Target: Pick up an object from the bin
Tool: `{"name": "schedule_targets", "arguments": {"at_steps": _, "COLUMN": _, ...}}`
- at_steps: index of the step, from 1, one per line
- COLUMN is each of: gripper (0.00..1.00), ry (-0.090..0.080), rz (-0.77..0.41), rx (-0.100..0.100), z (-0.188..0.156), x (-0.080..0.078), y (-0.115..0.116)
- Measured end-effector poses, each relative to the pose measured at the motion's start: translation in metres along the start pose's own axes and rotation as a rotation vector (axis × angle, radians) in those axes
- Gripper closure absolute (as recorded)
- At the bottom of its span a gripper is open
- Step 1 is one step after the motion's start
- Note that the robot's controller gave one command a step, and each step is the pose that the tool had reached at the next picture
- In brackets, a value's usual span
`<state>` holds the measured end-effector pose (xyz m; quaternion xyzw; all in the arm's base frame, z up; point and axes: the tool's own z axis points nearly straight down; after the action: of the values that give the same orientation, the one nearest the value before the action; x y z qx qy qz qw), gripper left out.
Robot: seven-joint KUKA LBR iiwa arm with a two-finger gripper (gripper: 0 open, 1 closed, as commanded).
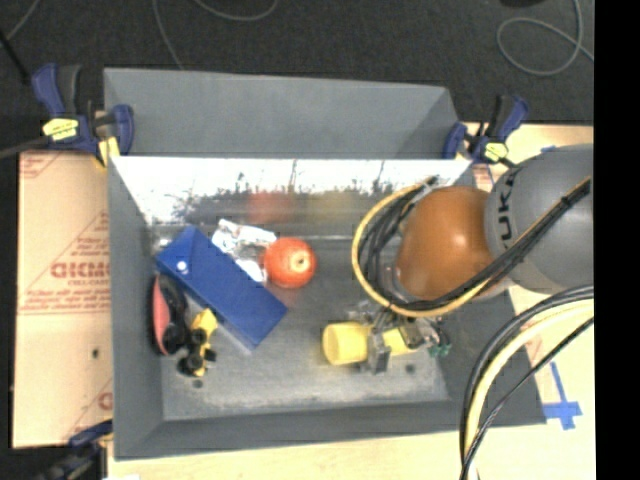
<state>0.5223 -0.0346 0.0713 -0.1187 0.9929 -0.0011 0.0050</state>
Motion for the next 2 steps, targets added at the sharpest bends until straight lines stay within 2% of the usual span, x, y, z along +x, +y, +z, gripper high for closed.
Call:
{"name": "schedule_targets", "arguments": {"at_steps": 1, "gripper": 1.00, "ry": 0.000, "rz": 0.000, "rx": 0.000, "z": 0.000, "x": 0.000, "y": 0.000}}
{"name": "schedule_targets", "arguments": {"at_steps": 2, "gripper": 1.00, "ry": -0.004, "rz": -0.184, "rx": 0.000, "z": -0.025, "x": -0.048, "y": -0.011}}
